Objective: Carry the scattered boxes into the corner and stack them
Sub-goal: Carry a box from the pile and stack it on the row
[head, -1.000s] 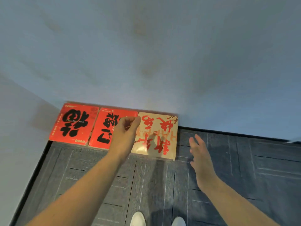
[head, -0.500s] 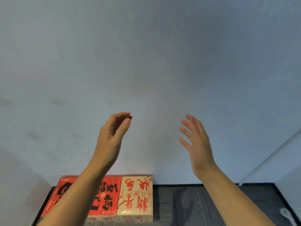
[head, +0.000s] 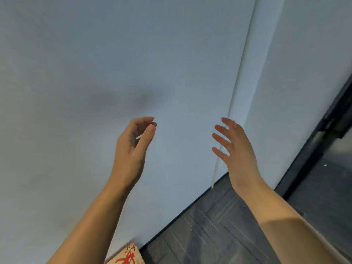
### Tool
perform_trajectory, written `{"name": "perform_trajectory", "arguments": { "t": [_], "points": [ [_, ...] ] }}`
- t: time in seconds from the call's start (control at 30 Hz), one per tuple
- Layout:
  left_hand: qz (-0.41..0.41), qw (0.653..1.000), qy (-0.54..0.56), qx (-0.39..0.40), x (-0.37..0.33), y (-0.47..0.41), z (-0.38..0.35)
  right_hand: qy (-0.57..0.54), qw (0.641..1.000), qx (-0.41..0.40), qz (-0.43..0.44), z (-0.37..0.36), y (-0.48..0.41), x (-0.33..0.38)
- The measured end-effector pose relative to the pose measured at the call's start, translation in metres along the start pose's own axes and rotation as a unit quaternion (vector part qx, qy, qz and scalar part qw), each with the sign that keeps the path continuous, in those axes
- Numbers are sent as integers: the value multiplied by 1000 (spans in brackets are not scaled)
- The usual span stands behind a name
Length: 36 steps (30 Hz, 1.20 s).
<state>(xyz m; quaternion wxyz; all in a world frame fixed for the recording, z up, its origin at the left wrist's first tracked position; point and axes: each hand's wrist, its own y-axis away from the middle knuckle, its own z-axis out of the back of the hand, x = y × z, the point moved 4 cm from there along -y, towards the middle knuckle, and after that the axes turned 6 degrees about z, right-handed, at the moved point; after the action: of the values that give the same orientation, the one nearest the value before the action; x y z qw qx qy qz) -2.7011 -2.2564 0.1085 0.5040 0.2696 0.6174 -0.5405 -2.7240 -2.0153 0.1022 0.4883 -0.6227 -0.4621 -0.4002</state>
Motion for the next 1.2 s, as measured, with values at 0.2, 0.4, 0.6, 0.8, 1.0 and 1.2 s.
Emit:
{"name": "perform_trajectory", "arguments": {
  "t": [0.2, 0.4, 0.6, 0.8, 1.0, 1.2],
  "points": [
    [23, 990, 56, 124, 3, 27, -81, 60, 989, -136, 8, 80, 68, 13],
    [11, 957, 122, 263, -49, 90, -199, 123, 956, -259, 60, 193, 161, 62],
    [-20, 892, 167, 419, -126, 210, -334, 143, 896, -413, 77, 318, 293, 118],
    [-24, 816, 210, 539, -202, 393, -435, 148, 825, -536, 102, 436, 457, 174],
    [-14, 755, 240, 610, -274, 568, -502, 155, 775, -603, 112, 526, 607, 221],
    [-19, 684, 264, 680, -353, 712, -560, 161, 699, -681, 148, 609, 739, 277]
  ]
}}
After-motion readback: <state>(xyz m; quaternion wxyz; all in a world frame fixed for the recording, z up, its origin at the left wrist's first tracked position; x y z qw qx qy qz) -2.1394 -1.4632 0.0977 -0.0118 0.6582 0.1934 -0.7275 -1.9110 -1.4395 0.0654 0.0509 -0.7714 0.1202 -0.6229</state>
